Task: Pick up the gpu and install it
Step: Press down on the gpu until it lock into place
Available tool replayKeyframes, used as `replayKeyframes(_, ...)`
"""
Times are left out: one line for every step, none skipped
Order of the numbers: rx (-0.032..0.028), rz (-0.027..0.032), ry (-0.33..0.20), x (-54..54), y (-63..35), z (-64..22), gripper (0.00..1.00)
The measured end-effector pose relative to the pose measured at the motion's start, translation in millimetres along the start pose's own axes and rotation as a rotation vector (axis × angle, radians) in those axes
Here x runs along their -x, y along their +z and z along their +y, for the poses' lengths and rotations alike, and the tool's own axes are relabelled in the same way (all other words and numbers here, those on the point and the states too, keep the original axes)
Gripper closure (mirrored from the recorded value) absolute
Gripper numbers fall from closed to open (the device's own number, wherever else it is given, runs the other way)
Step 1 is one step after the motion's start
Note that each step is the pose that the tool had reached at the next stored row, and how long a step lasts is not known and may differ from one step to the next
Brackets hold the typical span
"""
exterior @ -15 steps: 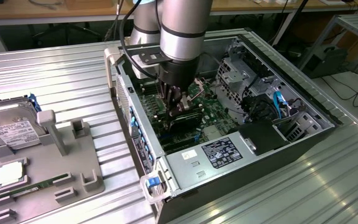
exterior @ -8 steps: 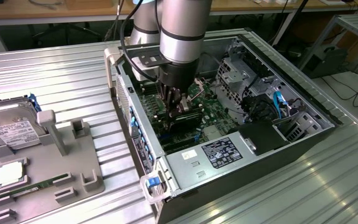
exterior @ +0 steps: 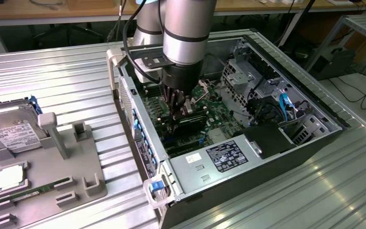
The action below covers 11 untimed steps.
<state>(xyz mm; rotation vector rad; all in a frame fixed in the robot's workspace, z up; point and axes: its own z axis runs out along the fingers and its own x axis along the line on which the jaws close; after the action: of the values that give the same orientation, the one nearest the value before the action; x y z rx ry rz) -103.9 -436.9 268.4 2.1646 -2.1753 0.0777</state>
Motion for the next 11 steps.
replayKeyframes(-0.0006,-0.0008,0.0,0.1,-0.8,0.0,0.89)
replayKeyframes(-0.0014,-0.0019,0.0,0.4,-2.1,-0.1,0.89)
replayKeyframes(-0.0017,-0.0022,0.0,0.5,-3.6,-0.1,0.89)
replayKeyframes(-0.0011,-0.0009,0.0,0.4,-6.0,0.1,0.89)
replayKeyframes(-0.0011,-0.0006,0.0,0.4,-8.7,0.1,0.89)
replayKeyframes(-0.0012,-0.0003,0.0,0.3,-10.9,0.1,0.89)
replayKeyframes(-0.0013,-0.0003,0.0,0.3,-12.7,0.2,0.89)
replayKeyframes(-0.0013,-0.0001,0.0,0.2,-14.3,0.2,0.89)
replayKeyframes(-0.0015,-0.0004,0.0,0.2,-14.3,0.2,0.89)
replayKeyframes(-0.0015,-0.0004,0.0,0.2,-14.3,0.2,0.89)
replayKeyframes(-0.0014,-0.0003,0.0,0.2,-14.4,0.2,0.89)
